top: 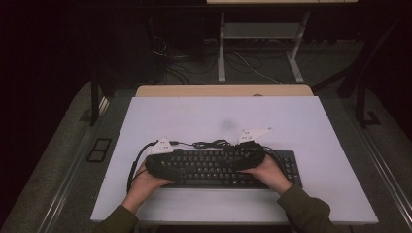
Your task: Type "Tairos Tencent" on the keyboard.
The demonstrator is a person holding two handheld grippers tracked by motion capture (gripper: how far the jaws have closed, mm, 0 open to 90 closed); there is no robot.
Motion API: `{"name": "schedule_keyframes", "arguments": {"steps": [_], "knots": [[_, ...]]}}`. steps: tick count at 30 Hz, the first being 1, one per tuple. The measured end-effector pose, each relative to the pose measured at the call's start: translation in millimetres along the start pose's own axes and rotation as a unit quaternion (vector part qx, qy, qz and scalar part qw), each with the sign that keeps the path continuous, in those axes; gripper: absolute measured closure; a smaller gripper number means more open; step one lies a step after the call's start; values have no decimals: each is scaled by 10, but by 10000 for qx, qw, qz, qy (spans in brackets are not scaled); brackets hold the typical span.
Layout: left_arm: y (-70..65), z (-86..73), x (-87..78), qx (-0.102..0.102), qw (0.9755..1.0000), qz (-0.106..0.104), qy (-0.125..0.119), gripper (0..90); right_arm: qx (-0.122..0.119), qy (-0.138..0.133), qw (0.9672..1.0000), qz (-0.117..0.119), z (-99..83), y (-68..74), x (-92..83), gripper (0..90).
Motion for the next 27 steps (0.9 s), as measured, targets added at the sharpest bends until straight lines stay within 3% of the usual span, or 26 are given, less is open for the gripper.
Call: {"name": "schedule_keyframes", "arguments": {"steps": [8, 21, 27], "knots": [[-8, -10, -32, -26, 10000, 30, -61, 171, -25, 121, 9999, 0, -28, -7, -13, 509], [-5, -10, -26, -10, 10000, -5, -66, 170, -155, 420, 9990, -95, -77, -23, 19, 881], [-7, -10, -29, -17, 10000, 1, -73, 171, -208, 484, 9985, -132, -86, -18, 57, 893]]}}
Point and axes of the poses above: each handheld gripper's, and its own axes: x roughly forward along the jaws, z roughly out of its top, y roughly to its left, the point moved 1 cm from there along x, roughly forward along the jaws, and after that the axes turned 14 degrees about x, right-handed, at the moved point
